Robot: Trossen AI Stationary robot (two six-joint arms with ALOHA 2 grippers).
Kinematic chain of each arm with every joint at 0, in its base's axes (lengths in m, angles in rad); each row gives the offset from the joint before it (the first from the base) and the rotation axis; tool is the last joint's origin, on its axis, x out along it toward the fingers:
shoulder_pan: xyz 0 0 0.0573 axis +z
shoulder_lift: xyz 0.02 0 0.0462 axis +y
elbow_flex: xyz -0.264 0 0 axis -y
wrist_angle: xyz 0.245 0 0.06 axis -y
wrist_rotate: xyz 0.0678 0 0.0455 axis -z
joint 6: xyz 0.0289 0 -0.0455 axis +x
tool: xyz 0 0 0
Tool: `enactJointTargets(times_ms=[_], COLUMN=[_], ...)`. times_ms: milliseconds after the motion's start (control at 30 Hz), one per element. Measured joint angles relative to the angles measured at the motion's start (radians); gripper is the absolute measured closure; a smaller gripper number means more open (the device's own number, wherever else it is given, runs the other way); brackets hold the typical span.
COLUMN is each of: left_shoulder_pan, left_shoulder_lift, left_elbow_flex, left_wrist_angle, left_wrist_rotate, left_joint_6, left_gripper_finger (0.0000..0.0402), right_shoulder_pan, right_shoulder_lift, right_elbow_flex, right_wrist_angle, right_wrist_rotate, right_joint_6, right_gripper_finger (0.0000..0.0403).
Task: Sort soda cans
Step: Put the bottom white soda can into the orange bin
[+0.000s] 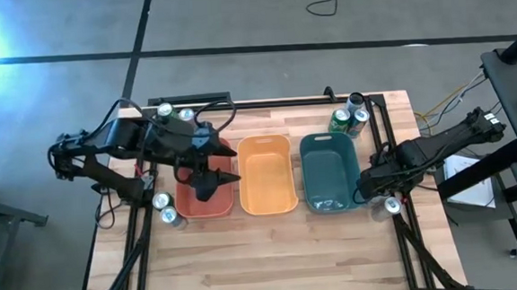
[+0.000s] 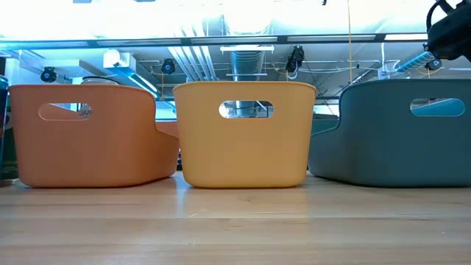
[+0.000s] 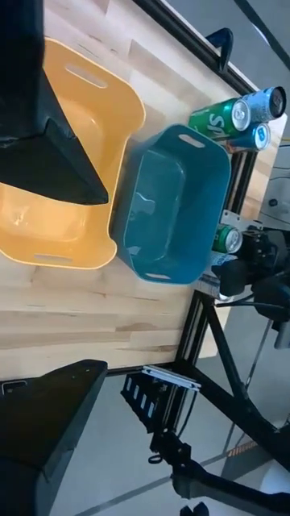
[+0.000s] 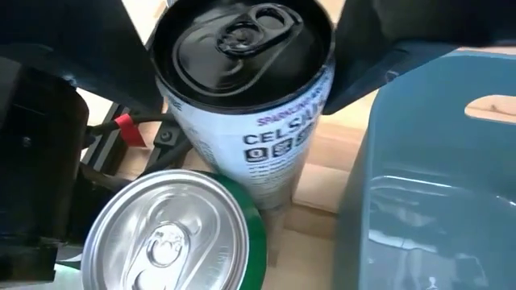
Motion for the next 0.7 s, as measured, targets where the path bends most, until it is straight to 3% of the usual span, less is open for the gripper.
enactJointTargets(times_ms=[200,433,700], left_shoulder_pan=[0.0,0.0,0.0], left_shoulder_lift=[0.024,0.025,0.028], left_elbow_flex=[0.0,0.0,0.015], left_wrist_angle=[-0.001,-0.002,0.013], left_wrist_rotate=[0.0,0.0,0.0], left_joint_6=[0.0,0.0,-0.009], left_gripper_finger=[0.0086,0.0086,0.0086], right_shoulder_pan=[0.0,0.0,0.0], right_shoulder_lift=[-0.001,0.0,0.0], right_elbow_flex=[0.0,0.017,0.161], right_wrist_angle=[-0.001,-0.01,-0.095], right_wrist_rotate=[-0.036,-0.108,-0.105], right_joint_6=[-0.028,-0.081,-0.126], right_gripper_finger=[0.0153,0.0152,0.0143])
